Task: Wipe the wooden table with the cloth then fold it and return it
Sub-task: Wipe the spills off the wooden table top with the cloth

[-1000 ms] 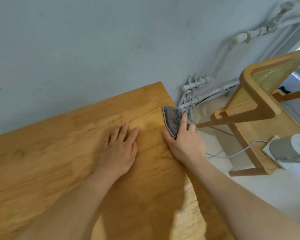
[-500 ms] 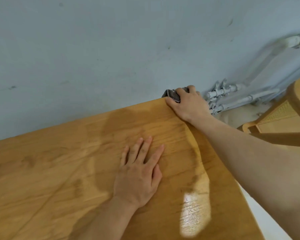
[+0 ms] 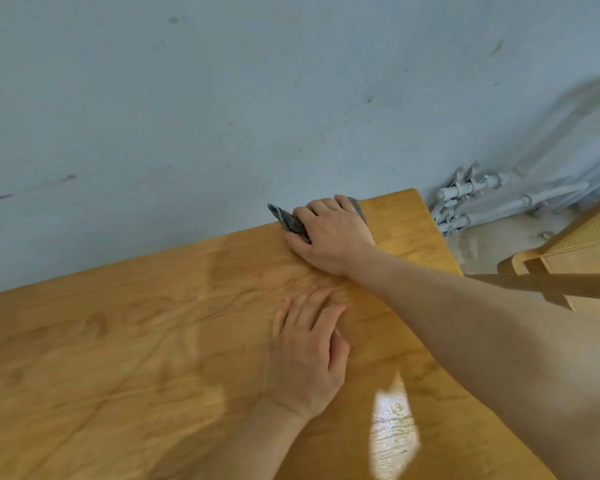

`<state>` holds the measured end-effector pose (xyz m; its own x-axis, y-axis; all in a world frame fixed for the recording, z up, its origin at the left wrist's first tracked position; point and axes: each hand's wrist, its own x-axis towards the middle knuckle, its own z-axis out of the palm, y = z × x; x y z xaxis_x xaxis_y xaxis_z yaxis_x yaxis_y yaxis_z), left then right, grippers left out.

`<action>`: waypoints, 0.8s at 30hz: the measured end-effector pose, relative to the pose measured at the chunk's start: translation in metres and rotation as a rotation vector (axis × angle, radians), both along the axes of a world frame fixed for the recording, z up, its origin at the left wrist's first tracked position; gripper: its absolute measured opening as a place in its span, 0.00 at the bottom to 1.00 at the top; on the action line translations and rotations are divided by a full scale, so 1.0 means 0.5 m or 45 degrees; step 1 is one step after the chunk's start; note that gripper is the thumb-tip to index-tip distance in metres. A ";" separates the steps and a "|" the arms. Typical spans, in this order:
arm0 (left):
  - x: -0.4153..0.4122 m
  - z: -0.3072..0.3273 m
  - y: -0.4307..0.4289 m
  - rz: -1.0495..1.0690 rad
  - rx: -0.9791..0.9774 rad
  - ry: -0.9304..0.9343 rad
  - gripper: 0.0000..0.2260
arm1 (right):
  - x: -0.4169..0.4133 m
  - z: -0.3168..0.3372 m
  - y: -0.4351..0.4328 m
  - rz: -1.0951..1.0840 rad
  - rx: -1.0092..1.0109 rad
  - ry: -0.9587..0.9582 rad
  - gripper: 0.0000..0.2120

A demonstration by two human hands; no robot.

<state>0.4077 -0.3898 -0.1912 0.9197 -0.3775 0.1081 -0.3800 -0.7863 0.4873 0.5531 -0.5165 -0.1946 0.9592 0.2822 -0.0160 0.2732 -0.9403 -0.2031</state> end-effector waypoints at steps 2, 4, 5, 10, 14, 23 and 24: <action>0.031 0.011 0.012 0.156 -0.343 0.017 0.14 | -0.002 0.002 0.001 0.011 0.040 -0.025 0.25; 0.104 0.037 0.016 0.284 -0.512 -0.064 0.14 | -0.002 0.007 0.004 0.011 0.151 -0.033 0.25; 0.153 0.051 0.013 0.327 -0.532 -0.092 0.14 | -0.004 0.008 0.004 0.001 0.236 -0.037 0.26; 0.399 0.049 -0.044 0.236 -0.329 0.490 0.16 | -0.006 0.001 0.008 -0.194 0.542 -0.244 0.20; 0.437 0.029 -0.081 0.125 -0.027 0.845 0.27 | 0.003 -0.007 -0.001 -0.501 0.455 -0.484 0.14; 0.390 0.001 0.057 0.099 0.457 0.312 0.28 | 0.007 -0.004 -0.001 -0.662 0.466 -0.393 0.13; 0.385 0.000 0.107 0.162 0.472 0.279 0.28 | 0.008 -0.002 0.000 -0.643 0.458 -0.367 0.14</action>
<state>0.6002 -0.3363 -0.1912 0.9475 -0.2362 -0.2156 -0.1879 -0.9567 0.2221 0.5573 -0.5163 -0.1957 0.9264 -0.2614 0.2711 -0.0914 -0.8544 -0.5115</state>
